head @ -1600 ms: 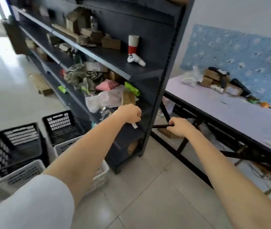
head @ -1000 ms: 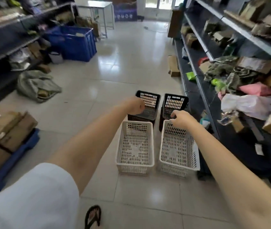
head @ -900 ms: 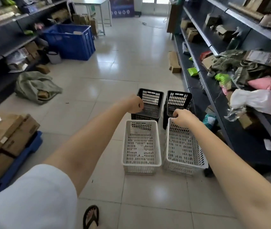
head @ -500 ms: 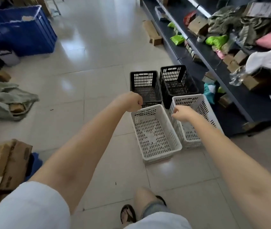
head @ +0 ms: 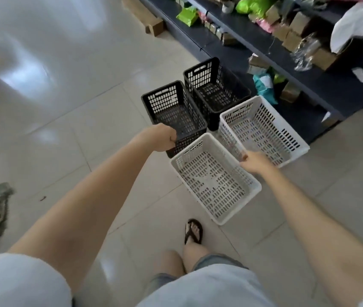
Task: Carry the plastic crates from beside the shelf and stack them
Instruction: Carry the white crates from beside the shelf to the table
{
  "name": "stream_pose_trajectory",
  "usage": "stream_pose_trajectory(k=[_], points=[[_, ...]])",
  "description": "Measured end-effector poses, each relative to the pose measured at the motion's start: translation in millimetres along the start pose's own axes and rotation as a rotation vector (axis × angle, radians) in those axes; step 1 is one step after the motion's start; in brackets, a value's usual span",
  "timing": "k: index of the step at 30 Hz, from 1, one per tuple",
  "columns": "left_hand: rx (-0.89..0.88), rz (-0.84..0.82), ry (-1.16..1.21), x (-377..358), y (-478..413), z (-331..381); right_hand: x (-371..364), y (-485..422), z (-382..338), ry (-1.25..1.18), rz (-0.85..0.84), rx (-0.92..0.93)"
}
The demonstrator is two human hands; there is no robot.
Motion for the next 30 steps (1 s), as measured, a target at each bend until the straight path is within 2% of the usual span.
stream_pose_trajectory(k=[3, 8, 14, 22, 26, 30], points=[[-0.062, -0.016, -0.051, 11.6, -37.0, -9.6, -3.7, -12.1, 2.4, -0.092, 0.027, -0.088], [-0.186, -0.145, -0.167, -5.8, -114.3, -4.3, -21.2, -34.2, 4.9, -0.279, 0.055, -0.228], [-0.336, -0.201, -0.272, -51.1, -235.6, 7.2, -91.4, -64.3, 31.0, -0.503, 0.048, -0.481], [-0.347, -0.334, -0.411, -192.8, -378.4, 4.7, -221.2, -139.2, 99.7, -0.585, 0.048, -0.724], [-0.308, -0.319, -0.511, -264.9, -436.9, 0.7, -292.9, -176.8, 138.7, -0.592, 0.040, -0.806], [-0.251, -0.285, -0.491, -318.5, -482.3, -2.0, -351.7, -213.1, 165.6, -0.568, 0.054, -0.858]])
Point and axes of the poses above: each hand's wrist, its own y-axis away from the middle knuckle, its own x-axis out of the back of the hand, z = x × y, the point moved 7 cm from there along -y, towards the middle knuckle, and after that the axes turned 2 degrees about x, right-handed, at the moved point
